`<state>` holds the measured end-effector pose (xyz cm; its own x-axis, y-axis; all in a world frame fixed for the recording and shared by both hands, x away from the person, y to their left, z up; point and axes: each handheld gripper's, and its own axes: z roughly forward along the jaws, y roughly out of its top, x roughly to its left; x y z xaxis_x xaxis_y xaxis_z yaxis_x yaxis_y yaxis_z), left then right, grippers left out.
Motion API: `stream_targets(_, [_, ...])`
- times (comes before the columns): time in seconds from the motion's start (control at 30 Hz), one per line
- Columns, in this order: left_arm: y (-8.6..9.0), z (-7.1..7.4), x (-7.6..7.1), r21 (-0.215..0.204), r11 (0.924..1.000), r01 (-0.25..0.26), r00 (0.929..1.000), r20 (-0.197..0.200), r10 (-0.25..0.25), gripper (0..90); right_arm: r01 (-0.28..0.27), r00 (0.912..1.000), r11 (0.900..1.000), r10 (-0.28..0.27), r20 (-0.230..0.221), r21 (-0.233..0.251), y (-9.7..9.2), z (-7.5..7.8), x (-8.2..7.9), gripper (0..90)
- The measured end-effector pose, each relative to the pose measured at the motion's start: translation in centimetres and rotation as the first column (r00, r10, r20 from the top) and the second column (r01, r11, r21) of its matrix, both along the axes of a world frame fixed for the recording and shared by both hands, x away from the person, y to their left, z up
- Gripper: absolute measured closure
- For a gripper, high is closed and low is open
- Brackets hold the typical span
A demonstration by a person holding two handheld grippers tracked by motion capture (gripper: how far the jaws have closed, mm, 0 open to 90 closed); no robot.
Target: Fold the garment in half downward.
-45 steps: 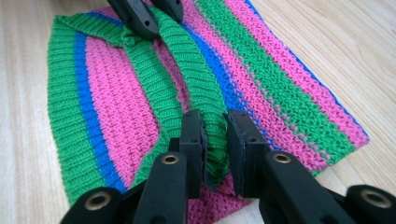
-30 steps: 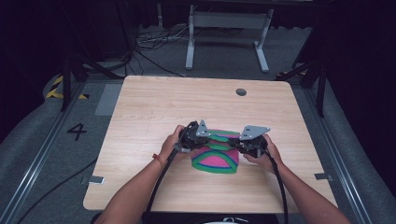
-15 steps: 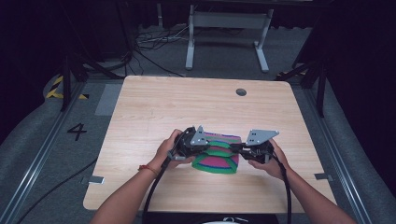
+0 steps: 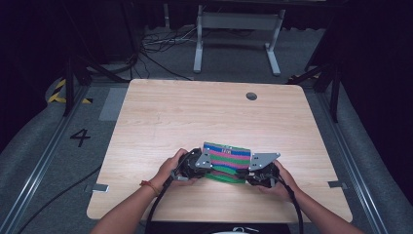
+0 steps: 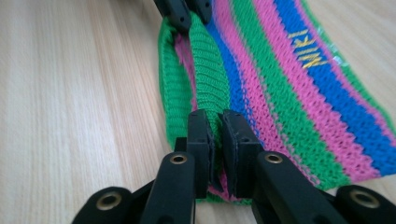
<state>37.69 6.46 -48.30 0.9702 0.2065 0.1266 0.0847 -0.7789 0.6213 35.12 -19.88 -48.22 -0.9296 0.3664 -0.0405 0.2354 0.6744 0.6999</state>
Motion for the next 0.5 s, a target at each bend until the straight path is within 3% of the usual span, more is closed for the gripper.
stream_targets(0.13, [-0.3,-0.4,0.1,-0.006,1.0000,0.002,0.9999,-0.012,-0.002,78.5,0.020,0.9998,0.9998,-0.020,-0.006,0.005,-0.3,-0.7,0.0,81.6])
stream_targets(0.27, [-1.0,-0.5,0.3,-0.002,0.9999,0.012,0.9999,0.009,-0.012,79.1,0.046,0.9988,0.9981,-0.045,-0.020,0.040,-0.8,-1.1,0.4,82.1])
stream_targets(0.37, [-1.0,-0.8,1.1,-0.040,0.9992,-0.006,0.9999,-0.013,0.005,79.0,0.069,0.9976,0.9972,-0.069,0.007,0.030,-1.3,-1.2,1.0,82.0])
stream_targets(0.5, [-1.4,-0.9,1.6,-0.045,0.9987,-0.025,0.9996,-0.017,0.024,79.0,0.086,0.9962,0.9956,-0.086,0.010,0.039,-1.9,-1.3,2.2,82.2])
